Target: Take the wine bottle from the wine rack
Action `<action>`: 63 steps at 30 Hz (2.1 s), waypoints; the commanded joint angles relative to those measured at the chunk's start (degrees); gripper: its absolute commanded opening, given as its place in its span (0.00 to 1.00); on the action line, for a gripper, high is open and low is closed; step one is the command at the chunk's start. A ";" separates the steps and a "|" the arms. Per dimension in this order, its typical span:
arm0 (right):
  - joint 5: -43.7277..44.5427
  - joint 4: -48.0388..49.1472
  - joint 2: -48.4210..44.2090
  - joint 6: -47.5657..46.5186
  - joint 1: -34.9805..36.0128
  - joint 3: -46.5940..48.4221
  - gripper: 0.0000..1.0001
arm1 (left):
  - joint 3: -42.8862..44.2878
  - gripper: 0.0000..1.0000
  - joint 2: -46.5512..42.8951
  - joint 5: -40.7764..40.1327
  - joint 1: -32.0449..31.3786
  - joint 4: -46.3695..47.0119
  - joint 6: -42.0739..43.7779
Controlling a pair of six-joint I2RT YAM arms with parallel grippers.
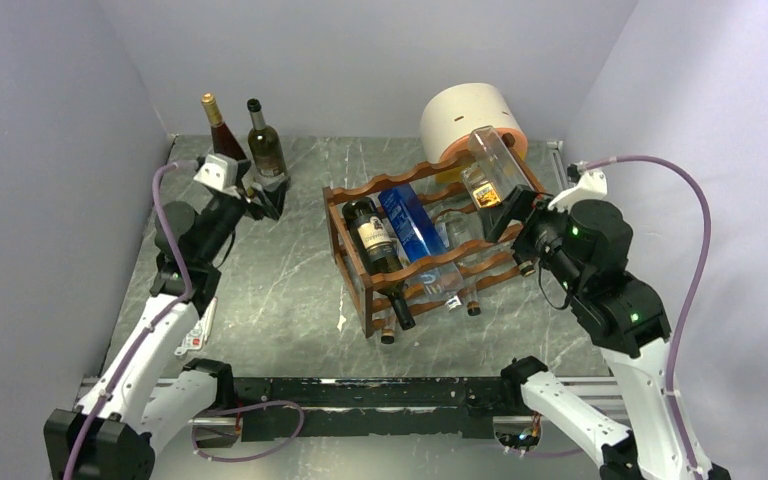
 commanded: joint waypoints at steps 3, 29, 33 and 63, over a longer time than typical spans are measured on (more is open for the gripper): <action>12.85 -1.48 9.38 -11.04 -0.19 6.69 1.00 | -2.70 0.91 -6.08 3.62 -2.81 4.11 7.15; 5.96 2.02 37.28 -29.50 -11.43 19.19 1.00 | -6.27 0.99 -8.14 -3.36 -3.59 5.07 11.37; 3.62 0.34 40.40 -29.98 -13.48 21.42 0.99 | -6.49 0.99 -8.43 -3.18 -3.67 5.12 11.37; -3.35 3.21 45.53 -30.71 -15.58 20.83 0.53 | -6.76 0.98 -7.26 -3.04 -4.55 5.05 11.49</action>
